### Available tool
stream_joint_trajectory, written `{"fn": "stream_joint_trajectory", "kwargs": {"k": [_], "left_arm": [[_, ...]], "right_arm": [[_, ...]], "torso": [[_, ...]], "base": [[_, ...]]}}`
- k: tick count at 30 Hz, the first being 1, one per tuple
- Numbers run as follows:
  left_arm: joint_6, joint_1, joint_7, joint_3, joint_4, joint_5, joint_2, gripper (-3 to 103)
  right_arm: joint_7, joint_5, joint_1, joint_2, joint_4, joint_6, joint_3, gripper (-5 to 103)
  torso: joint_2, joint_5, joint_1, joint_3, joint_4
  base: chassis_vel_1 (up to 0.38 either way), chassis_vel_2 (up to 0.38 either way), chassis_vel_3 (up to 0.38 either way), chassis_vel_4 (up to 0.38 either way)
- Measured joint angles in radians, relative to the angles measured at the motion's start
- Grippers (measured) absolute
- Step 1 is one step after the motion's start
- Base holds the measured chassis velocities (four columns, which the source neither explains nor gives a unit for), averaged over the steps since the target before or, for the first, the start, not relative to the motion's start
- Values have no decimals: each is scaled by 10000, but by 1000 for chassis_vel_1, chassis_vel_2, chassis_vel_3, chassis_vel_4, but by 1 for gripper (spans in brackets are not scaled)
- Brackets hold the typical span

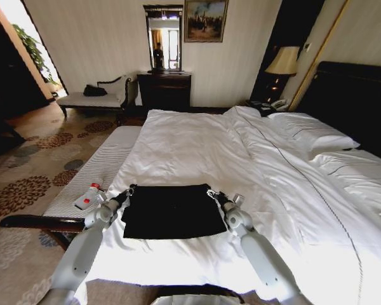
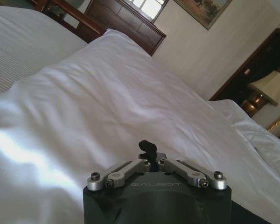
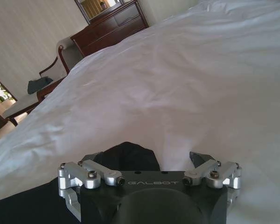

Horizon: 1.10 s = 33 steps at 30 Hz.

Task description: Fold the clothes on the bed.

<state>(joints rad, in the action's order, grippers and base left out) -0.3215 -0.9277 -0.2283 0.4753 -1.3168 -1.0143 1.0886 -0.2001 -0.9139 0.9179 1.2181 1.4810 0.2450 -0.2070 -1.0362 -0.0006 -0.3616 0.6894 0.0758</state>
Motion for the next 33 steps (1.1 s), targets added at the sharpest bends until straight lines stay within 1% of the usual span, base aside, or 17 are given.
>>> {"fn": "stream_joint_trajectory", "kwargs": {"k": [4,5,8,11,13,16,23,25,28,29,30,32,33], "left_arm": [[0,-64,9,85,-4,0,-34,2],[0,-79,13,105,-23,0,-37,2],[0,-87,21,119,-38,0,-37,2],[0,-85,29,126,-34,9,-34,2],[0,-81,30,126,-29,13,-30,2],[6,-63,54,126,-39,-25,-6,2],[8,-86,66,141,-198,-90,-41,2],[7,-93,65,148,-199,-88,-53,2],[7,-116,63,152,-200,-66,-64,2],[7,-122,63,152,-204,-57,-64,2],[8,-126,63,152,-206,-53,-64,2],[7,-129,62,153,-208,-48,-62,2],[7,-134,62,154,-209,-32,-57,2]], "right_arm": [[112,230,-508,138,-546,-95,149,100],[186,406,-726,197,-801,-209,194,100],[270,435,-972,247,-1068,-290,233,100],[521,41,-1260,330,-1437,-285,288,100],[589,-45,-1297,348,-1501,-264,292,100],[1065,-414,-1410,421,-1821,-12,296,100],[1653,-745,-1241,373,-1966,100,348,100],[1755,-802,-1184,375,-1961,105,364,101],[1855,-941,-1144,466,-1973,98,375,89],[1859,-957,-1146,494,-1994,86,375,89],[1861,-961,-1147,508,-2007,79,377,83],[1864,-962,-1149,518,-2016,66,379,83],[1864,-973,-1153,530,-2023,41,383,72]], "torso": [[0,-1,0,0,-5],[0,0,0,0,-5],[0,-1,0,0,-3],[0,0,-1,1,-1],[0,-1,0,1,-1],[0,-1,0,0,-3],[0,0,0,0,0],[0,0,0,0,0],[0,0,0,-1,-1],[0,0,0,-1,-3],[0,0,0,0,-3],[0,0,0,0,-3],[0,0,-1,-1,-2]], "base": [[0,0,0,0],[0,0,0,0],[0,0,0,0],[0,0,0,0],[0,0,0,0],[0,0,0,0],[0,0,0,0],[0,0,0,0],[0,0,0,0],[0,0,0,0],[0,0,0,0],[0,0,0,0],[0,0,0,0]]}}
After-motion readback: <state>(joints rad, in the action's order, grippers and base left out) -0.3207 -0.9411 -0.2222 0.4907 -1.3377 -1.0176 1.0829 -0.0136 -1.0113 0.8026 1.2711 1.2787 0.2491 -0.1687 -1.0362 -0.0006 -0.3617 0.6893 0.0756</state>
